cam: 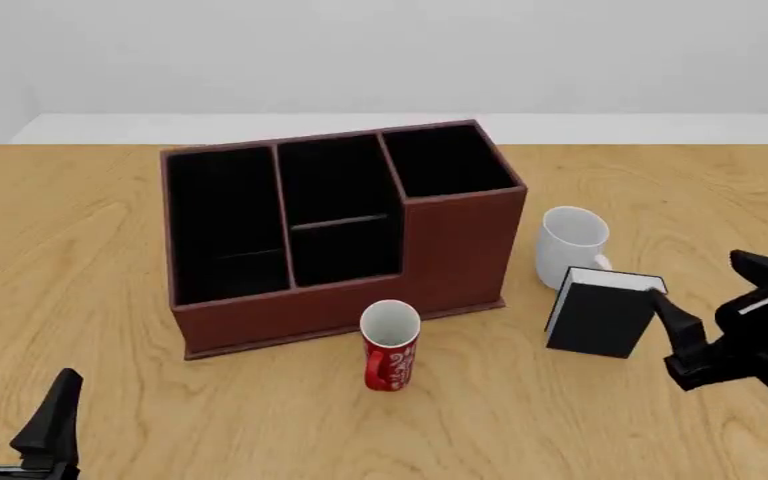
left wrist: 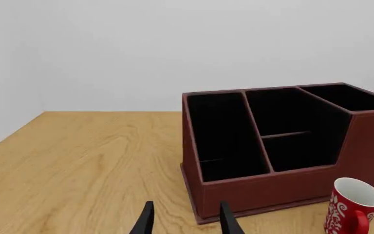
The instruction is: Pick up the book and place it in the right compartment of the caddy.
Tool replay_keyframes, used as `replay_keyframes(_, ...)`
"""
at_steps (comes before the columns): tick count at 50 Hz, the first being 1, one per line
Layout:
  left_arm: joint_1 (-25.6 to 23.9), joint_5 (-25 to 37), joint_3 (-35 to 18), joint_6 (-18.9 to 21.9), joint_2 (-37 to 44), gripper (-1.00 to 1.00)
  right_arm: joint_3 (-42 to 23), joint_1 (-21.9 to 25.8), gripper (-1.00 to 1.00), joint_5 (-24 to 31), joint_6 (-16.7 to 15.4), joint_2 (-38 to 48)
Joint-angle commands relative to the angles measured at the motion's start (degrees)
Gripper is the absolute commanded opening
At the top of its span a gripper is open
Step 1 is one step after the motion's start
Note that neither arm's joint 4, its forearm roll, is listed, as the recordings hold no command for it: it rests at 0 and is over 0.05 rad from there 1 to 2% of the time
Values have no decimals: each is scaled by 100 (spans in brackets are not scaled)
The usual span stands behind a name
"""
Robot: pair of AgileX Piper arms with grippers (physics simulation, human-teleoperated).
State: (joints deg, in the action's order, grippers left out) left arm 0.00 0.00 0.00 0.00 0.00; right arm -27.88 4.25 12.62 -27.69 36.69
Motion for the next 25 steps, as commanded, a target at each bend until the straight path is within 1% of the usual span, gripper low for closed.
replay_keyframes(1,0,0,0,0,0,100,-812,126,100,802,-652,701)
replay_keyframes(2,0,0,0,0,0,100,-930,128,100,886,-626,729)
replay_keyframes(5,0,0,0,0,0,100,-1184,175,100,1178,-871,925)
replay_keyframes(7,0,0,0,0,0,100,-1332,150,100,1263,-888,993)
replay_keyframes(8,0,0,0,0,0,100,-1404,87,100,1296,-1068,1071)
replay_keyframes(9,0,0,0,0,0,100,-1571,114,100,1414,-1016,1147)
replay_keyframes(10,0,0,0,0,0,100,-1601,67,100,1431,-1175,1199)
replay_keyframes(12,0,0,0,0,0,100,-1763,94,100,1552,-1167,1294)
replay_keyframes(13,0,0,0,0,0,100,-1773,85,100,1592,-1302,1342)
replay_keyframes(14,0,0,0,0,0,100,-1899,96,100,1684,-1322,1416)
replay_keyframes(17,0,0,0,0,0,100,-1973,-42,100,1724,-1566,1557)
replay_keyframes(18,0,0,0,0,0,100,-1954,-110,100,1724,-1732,1606)
replay_keyframes(19,0,0,0,0,0,100,-2077,-109,100,1801,-1685,1654)
replay_keyframes(20,0,0,0,0,0,100,-2129,-221,100,1826,-1868,1729)
replay_keyframes(21,0,0,0,0,0,100,-2164,-214,100,1851,-1884,1735)
replay_keyframes(22,0,0,0,0,0,100,-2328,-175,100,1965,-1805,1781)
replay_keyframes(23,0,0,0,0,0,100,-2356,-185,100,2029,-1935,1810)
replay_keyframes(24,0,0,0,0,0,100,-2536,-182,100,2140,-1894,1889)
replay_keyframes(25,0,0,0,0,0,100,-2589,-199,100,2196,-1977,1933)
